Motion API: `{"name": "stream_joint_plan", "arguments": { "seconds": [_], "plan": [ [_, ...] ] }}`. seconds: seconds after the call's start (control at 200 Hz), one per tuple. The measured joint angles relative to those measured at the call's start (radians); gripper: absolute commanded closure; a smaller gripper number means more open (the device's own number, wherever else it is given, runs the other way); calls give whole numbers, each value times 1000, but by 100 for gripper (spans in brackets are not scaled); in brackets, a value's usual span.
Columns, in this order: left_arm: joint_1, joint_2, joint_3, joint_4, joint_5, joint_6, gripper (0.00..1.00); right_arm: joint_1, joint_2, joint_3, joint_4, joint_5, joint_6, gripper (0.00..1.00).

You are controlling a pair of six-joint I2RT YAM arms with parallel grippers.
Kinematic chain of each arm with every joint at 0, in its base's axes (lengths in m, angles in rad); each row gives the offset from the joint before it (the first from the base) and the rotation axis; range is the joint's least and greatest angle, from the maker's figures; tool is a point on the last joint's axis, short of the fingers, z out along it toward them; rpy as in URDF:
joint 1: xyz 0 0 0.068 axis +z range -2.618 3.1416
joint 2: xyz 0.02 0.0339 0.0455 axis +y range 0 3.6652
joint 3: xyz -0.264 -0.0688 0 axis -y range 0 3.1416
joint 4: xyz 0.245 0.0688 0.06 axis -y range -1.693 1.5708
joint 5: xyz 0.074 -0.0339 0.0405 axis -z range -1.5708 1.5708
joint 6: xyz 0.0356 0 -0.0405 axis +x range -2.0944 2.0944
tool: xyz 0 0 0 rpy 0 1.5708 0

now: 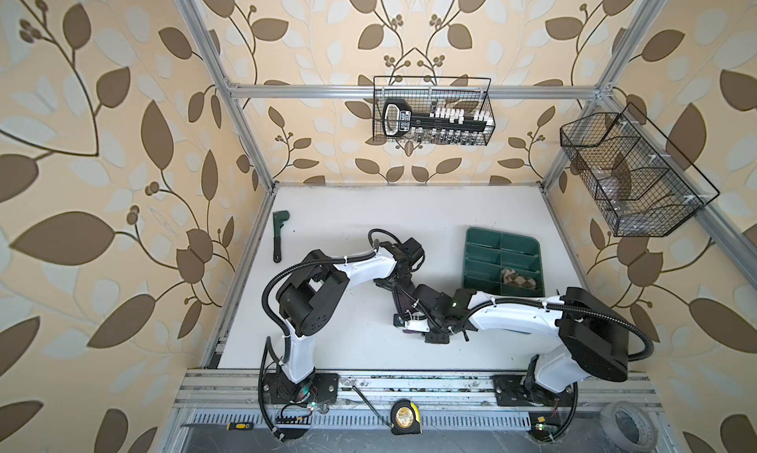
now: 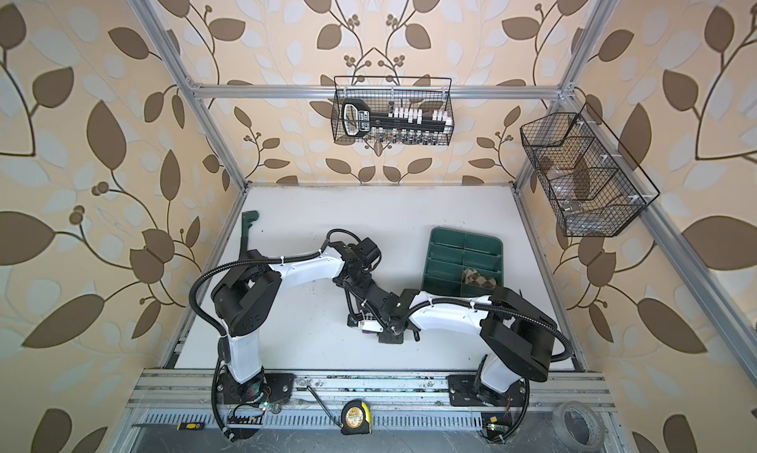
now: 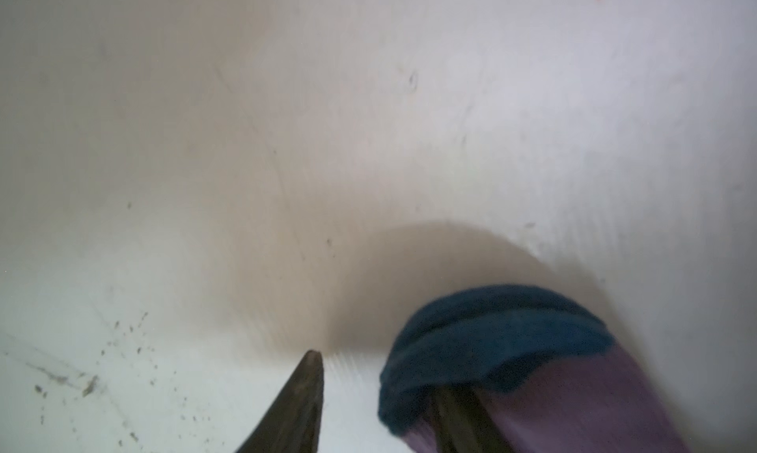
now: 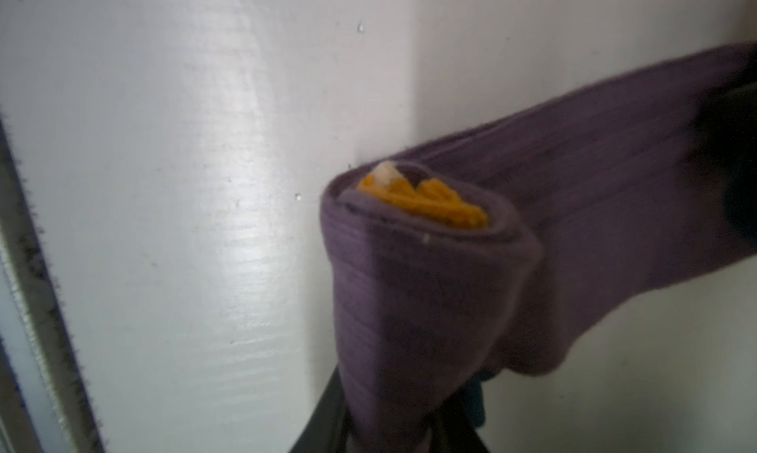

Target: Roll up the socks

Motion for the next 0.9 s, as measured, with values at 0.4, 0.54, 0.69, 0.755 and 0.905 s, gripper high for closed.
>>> {"name": "stream_joint_plan", "arguments": {
  "seconds": [0.4, 0.54, 0.69, 0.755, 0.905],
  "plan": [
    [1, 92, 132, -40, 27, 10, 59, 81, 85, 95, -51, 107, -12, 76],
    [16, 98, 143, -52, 59, 11, 59, 107, 85, 95, -56, 150, -34, 76],
    [37, 102, 148, -56, 105, 11, 59, 115, 85, 95, -68, 178, -65, 76],
    [46, 104, 150, -56, 126, 11, 59, 120, 85, 95, -69, 188, -83, 76],
    [59, 116, 166, -63, 160, 12, 59, 143, 82, 93, -69, 208, -134, 74]
  ]
}}
